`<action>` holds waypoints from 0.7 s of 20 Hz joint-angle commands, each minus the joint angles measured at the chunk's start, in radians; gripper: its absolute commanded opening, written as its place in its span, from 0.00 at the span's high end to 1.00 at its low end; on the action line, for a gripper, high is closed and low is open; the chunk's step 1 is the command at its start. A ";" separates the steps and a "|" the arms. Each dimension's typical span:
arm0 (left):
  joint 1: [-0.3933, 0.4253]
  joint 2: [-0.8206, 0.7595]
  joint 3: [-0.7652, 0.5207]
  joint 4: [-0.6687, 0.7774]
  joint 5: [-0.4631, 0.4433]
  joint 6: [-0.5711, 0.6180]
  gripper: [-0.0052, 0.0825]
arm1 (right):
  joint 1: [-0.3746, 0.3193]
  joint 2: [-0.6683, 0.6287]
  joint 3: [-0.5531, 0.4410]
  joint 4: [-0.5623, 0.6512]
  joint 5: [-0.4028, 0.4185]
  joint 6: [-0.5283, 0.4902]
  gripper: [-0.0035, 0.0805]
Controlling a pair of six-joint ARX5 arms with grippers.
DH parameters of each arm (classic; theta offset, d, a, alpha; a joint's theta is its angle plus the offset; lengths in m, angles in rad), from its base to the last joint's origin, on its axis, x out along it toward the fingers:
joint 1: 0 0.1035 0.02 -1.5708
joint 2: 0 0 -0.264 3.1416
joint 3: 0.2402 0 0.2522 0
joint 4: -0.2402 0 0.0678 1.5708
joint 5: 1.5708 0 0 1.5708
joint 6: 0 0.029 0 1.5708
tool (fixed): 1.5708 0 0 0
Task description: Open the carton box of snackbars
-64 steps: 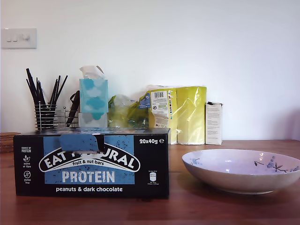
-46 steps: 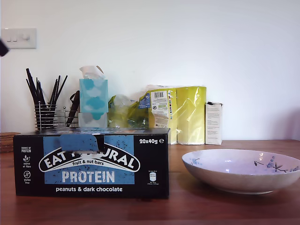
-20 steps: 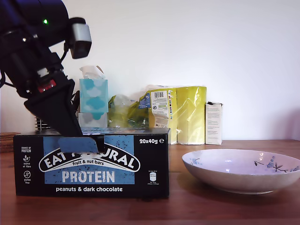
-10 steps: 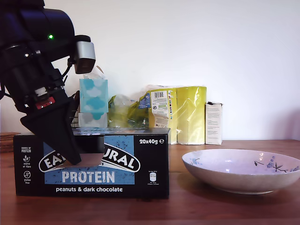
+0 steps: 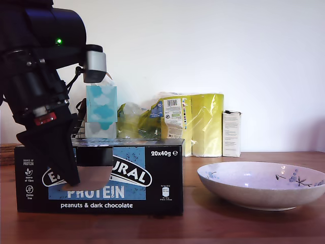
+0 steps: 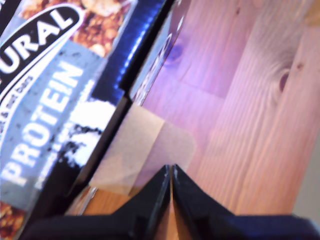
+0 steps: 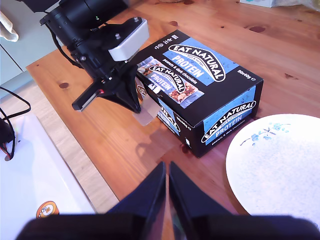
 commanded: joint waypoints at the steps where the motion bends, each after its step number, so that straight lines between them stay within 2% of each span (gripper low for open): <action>1: -0.029 0.007 -0.031 -0.001 -0.044 0.016 0.97 | 0.003 0.005 -0.009 0.009 0.000 -0.006 0.97; 3: -0.064 -0.032 -0.031 -0.006 -0.108 0.026 0.97 | 0.003 0.005 -0.009 0.009 0.000 -0.007 0.97; 6: -0.089 -0.117 -0.031 0.001 -0.152 0.031 0.97 | 0.003 0.005 -0.009 0.008 0.000 -0.007 0.97; 11: -0.091 -0.246 -0.031 0.040 -0.181 0.091 0.97 | 0.003 0.005 -0.009 0.009 0.000 -0.007 0.97; 14: -0.094 -0.254 -0.031 0.025 -0.175 0.103 0.96 | 0.003 0.005 -0.009 0.010 0.000 -0.007 0.97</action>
